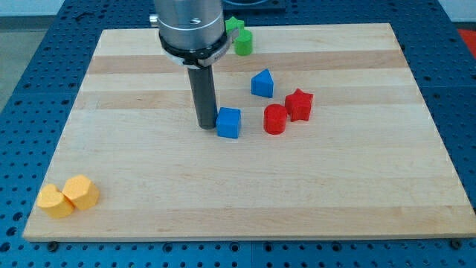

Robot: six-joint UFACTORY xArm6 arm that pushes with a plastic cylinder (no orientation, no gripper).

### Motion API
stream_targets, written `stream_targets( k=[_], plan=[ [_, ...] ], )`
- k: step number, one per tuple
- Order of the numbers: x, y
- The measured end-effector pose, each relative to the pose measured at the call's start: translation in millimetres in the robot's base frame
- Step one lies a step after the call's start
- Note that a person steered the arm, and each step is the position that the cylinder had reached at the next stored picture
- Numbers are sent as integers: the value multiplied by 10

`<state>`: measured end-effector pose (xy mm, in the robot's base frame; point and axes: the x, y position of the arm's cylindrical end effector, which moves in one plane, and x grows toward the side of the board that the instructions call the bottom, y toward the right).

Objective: Slide blue cube towards bottom center

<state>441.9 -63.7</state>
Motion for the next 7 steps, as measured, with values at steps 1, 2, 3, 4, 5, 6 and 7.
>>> stream_targets(
  k=[1,2,3,4,5,6,7],
  plan=[
    [-103,-120],
    [-349,-113],
    [-395,218],
    [-279,287],
    [-100,276],
    [160,276],
    [499,276]
  ],
)
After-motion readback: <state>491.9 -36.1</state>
